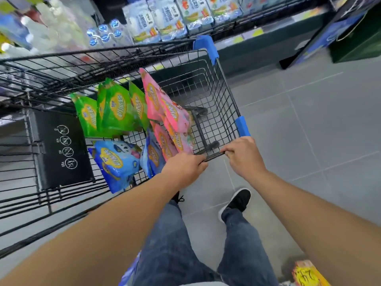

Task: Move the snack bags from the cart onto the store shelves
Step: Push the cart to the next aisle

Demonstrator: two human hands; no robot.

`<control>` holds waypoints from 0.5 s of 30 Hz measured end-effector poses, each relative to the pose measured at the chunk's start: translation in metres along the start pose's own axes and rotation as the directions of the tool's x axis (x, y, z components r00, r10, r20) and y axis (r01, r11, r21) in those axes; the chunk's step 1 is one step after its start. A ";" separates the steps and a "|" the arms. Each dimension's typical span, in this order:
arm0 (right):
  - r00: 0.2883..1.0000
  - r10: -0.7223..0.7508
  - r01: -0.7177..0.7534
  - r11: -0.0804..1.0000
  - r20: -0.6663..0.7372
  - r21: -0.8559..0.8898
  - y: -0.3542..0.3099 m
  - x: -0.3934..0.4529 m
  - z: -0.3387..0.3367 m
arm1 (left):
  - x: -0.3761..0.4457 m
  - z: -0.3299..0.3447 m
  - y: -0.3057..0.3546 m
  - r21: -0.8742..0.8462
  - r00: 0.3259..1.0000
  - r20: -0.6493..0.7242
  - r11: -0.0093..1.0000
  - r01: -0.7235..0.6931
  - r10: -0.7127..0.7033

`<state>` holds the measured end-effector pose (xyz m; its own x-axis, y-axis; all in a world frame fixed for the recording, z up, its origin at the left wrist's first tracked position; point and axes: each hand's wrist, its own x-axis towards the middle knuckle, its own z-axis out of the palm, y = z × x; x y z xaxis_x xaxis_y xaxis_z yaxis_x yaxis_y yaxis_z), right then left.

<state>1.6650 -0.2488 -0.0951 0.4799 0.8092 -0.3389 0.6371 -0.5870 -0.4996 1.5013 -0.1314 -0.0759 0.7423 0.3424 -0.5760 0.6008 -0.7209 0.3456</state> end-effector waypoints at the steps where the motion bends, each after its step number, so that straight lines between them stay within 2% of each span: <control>1: 0.999 -0.028 0.029 0.999 0.025 -0.016 0.012 0.006 -0.013 | 0.007 -0.001 0.015 -0.009 1.000 -0.012 1.000 0.028 -0.028; 7: 0.993 -0.018 0.027 0.997 0.121 -0.076 0.043 0.026 -0.052 | 0.037 -0.015 0.063 -0.061 0.988 0.040 0.986 0.154 -0.151; 15: 0.978 0.030 -0.003 0.992 0.207 -0.129 0.070 0.045 -0.097 | 0.071 -0.035 0.100 -0.109 0.976 0.125 0.976 0.191 -0.177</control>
<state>1.7901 -0.2560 -0.0679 0.3631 0.7788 -0.5114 0.7082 -0.5874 -0.3917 1.6250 -0.1577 -0.0562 0.5812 0.3870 -0.7159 0.7602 -0.5721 0.3079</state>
